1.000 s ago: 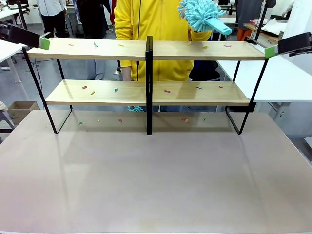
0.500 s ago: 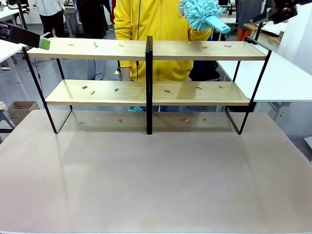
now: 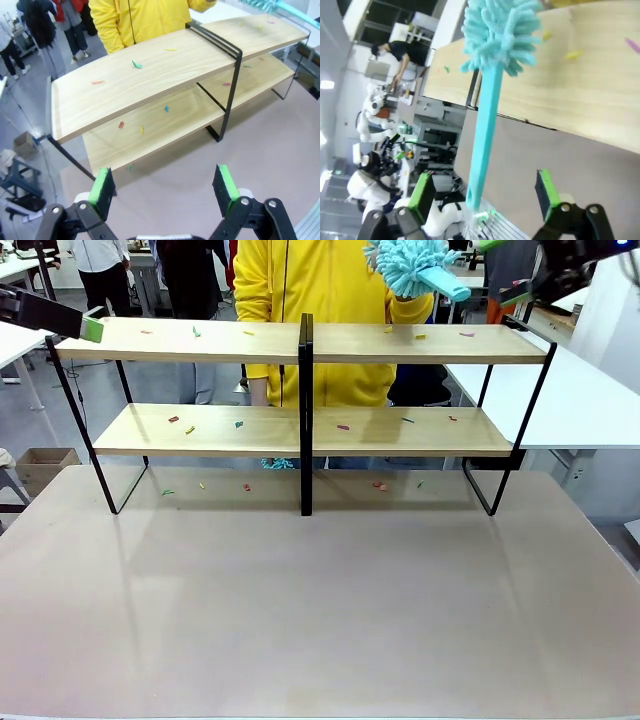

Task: Clean the shelves.
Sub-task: Pick up the Duster when the human hands it over.

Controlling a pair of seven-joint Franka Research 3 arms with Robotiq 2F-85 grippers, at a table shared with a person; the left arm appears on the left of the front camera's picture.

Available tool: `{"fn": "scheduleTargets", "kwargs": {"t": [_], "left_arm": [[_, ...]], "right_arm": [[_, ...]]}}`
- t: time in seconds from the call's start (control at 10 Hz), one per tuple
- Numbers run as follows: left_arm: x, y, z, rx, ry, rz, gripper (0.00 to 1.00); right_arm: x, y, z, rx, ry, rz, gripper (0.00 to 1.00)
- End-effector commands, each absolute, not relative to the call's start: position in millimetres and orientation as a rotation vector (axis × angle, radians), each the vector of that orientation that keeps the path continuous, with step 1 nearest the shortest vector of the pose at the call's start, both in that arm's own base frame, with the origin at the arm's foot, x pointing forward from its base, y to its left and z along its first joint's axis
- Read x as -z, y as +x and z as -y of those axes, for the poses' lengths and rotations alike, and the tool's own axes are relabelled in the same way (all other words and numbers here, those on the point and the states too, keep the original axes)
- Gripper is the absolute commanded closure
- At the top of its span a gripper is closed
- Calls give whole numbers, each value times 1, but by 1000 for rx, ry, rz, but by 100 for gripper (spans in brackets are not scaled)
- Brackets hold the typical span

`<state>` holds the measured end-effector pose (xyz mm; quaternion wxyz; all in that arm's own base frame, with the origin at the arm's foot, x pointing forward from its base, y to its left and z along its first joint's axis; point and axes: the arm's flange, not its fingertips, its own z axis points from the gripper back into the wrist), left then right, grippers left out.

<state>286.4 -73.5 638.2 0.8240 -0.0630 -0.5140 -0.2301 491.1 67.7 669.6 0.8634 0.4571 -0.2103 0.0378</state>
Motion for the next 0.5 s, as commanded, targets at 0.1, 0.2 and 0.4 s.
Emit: {"fn": "scheduleTargets", "kwargs": {"t": [0.1, 0.2, 0.4], "left_arm": [[-639, 286, 74, 488, -131, 1096, 0], [-639, 286, 74, 488, -131, 1096, 0], [-639, 286, 74, 488, -131, 1096, 0]], "right_arm": [[-673, 545, -93, -56, 1047, 371, 0], [-667, 550, -96, -46, 1034, 360, 0], [-664, 553, -100, -59, 1053, 361, 0]]}}
